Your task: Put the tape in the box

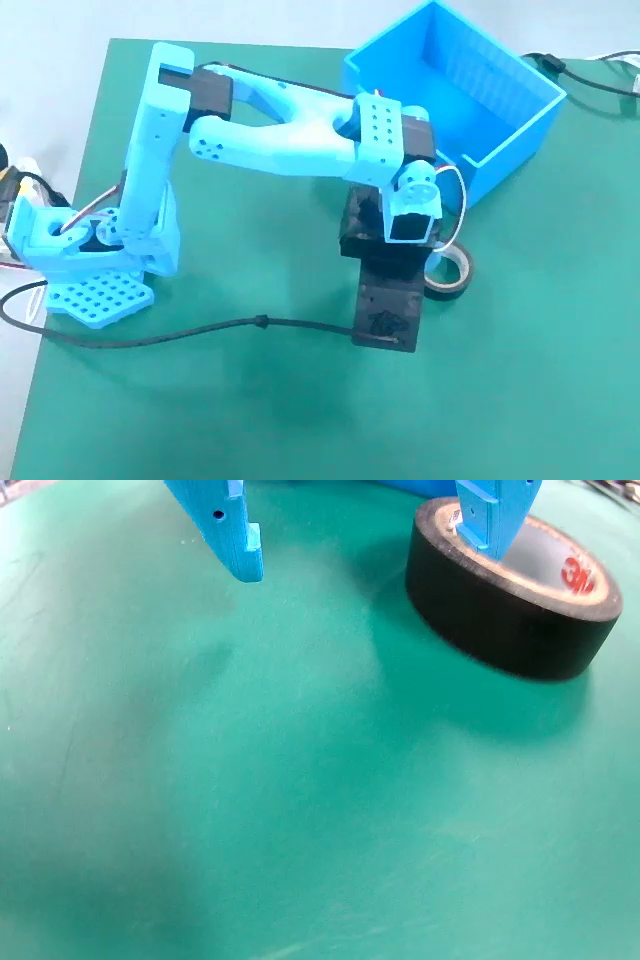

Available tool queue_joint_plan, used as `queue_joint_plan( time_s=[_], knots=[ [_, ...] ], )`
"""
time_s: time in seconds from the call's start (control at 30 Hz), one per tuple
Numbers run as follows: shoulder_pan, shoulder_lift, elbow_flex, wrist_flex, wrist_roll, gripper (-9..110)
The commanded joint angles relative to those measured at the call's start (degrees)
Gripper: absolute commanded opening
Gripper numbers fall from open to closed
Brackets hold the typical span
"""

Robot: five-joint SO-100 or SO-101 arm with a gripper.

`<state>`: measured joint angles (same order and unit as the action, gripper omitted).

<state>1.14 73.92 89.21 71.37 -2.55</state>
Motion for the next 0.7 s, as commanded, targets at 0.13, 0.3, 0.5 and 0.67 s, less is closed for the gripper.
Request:
queue_joint_plan(
  time_s=[0.13,0.3,0.5,0.67],
  knots=[
    [0.70,-3.34,-7.29,0.26,-1.49,28],
    [0.70,-4.31,-8.79,1.58,-1.93,28],
    [0.53,-4.39,-9.14,2.37,-2.11,24],
    [0.70,-4.83,-9.23,2.37,-2.20,24]
  ],
)
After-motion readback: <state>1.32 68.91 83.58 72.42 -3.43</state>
